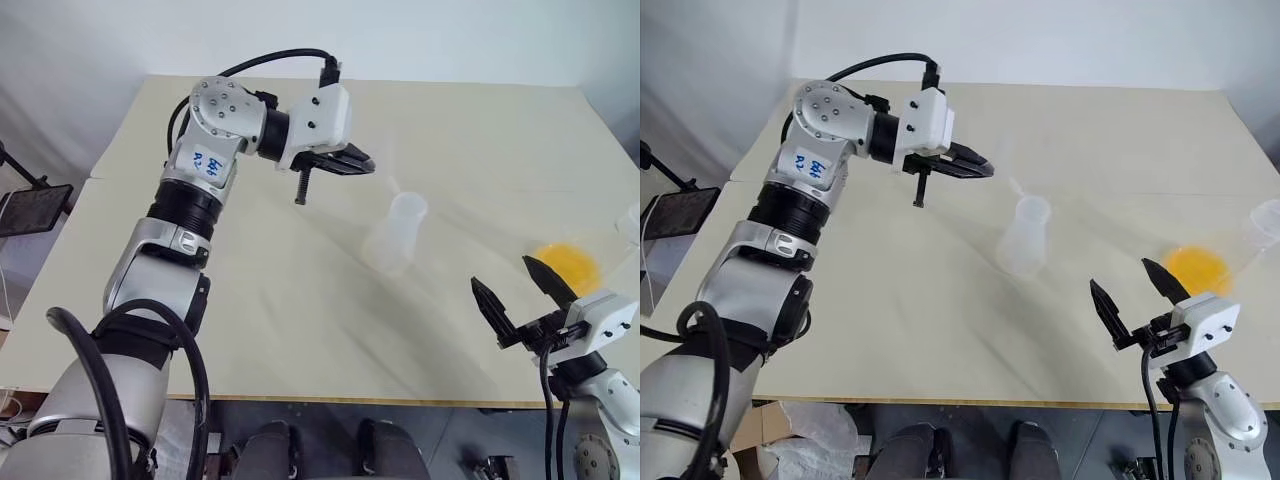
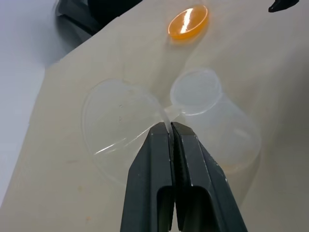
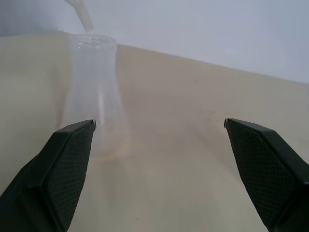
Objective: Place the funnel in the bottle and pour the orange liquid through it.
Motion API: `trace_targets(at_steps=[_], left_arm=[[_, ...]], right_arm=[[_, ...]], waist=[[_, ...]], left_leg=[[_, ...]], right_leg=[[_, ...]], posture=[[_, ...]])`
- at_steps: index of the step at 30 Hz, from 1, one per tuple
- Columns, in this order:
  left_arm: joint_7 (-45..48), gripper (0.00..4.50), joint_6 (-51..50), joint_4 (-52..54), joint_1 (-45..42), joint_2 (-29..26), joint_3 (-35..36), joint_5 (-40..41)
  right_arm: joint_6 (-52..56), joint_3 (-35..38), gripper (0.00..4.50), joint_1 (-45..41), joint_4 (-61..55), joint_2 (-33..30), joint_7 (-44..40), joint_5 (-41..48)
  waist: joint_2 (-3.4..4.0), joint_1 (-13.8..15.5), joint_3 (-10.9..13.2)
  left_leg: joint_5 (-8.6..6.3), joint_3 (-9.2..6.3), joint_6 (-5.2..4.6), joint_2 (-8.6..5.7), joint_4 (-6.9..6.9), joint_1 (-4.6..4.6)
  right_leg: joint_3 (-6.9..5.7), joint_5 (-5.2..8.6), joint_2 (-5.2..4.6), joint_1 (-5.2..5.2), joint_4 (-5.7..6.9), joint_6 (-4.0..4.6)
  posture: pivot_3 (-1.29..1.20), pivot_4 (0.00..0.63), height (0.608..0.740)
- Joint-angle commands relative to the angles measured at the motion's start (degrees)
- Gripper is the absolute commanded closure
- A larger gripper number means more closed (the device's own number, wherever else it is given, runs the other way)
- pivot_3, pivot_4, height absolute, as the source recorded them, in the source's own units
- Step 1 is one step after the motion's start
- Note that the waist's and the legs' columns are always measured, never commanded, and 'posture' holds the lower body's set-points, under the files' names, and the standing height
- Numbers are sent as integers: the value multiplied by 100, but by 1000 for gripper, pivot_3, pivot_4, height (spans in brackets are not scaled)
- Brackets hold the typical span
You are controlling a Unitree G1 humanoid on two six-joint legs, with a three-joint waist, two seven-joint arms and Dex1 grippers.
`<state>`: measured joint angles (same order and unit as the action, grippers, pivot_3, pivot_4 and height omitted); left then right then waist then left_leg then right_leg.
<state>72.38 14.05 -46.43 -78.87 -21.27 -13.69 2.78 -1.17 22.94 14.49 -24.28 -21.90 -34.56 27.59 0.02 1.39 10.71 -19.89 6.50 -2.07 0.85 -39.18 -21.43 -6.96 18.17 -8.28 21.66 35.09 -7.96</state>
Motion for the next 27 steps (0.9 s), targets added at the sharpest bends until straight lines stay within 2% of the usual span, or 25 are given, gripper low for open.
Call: trace_targets(at_steps=[1,12,18,19,22,27], left_arm=[[99,4470,225,-48,-318,229,38,-14],[133,4470,652,-320,-382,404,-191,-485],[-53,4470,626,-539,-496,738,-155,-544],[-57,4138,620,-571,-513,765,-147,-543],[-117,3616,532,-695,-564,837,-52,-478],[57,2234,245,-676,-499,866,238,-171]], right_arm=[[-165,23,0,76,-180,45,79,-17],[-168,-123,0,120,-230,84,135,-89],[-163,-137,0,60,-223,67,154,-92],[-162,-139,0,50,-216,68,156,-92],[-162,-159,0,27,-175,75,150,-100],[-163,-178,0,-15,-135,96,174,-124]], waist=[[-1,1,1],[-1,-5,1],[-2,18,1],[-2,15,1],[-2,2,1],[-2,-5,1]], left_leg=[[0,-1,0,0,0,-1],[1,-14,-1,0,0,-1],[0,-17,-6,-3,-4,-6],[0,-23,-7,-3,-5,-7],[0,-30,-7,-2,-4,-7],[0,-38,-7,-2,-4,-5]], right_leg=[[1,0,0,0,-1,0],[0,0,0,1,1,0],[-1,-3,-2,1,0,-5],[-1,-3,-3,1,-1,-5],[-1,-3,-2,2,-1,-5],[0,-3,-2,2,1,-5]], posture=[[0,150,740],[0,150,740],[0,150,740],[0,150,740],[0,150,740],[0,150,740]])
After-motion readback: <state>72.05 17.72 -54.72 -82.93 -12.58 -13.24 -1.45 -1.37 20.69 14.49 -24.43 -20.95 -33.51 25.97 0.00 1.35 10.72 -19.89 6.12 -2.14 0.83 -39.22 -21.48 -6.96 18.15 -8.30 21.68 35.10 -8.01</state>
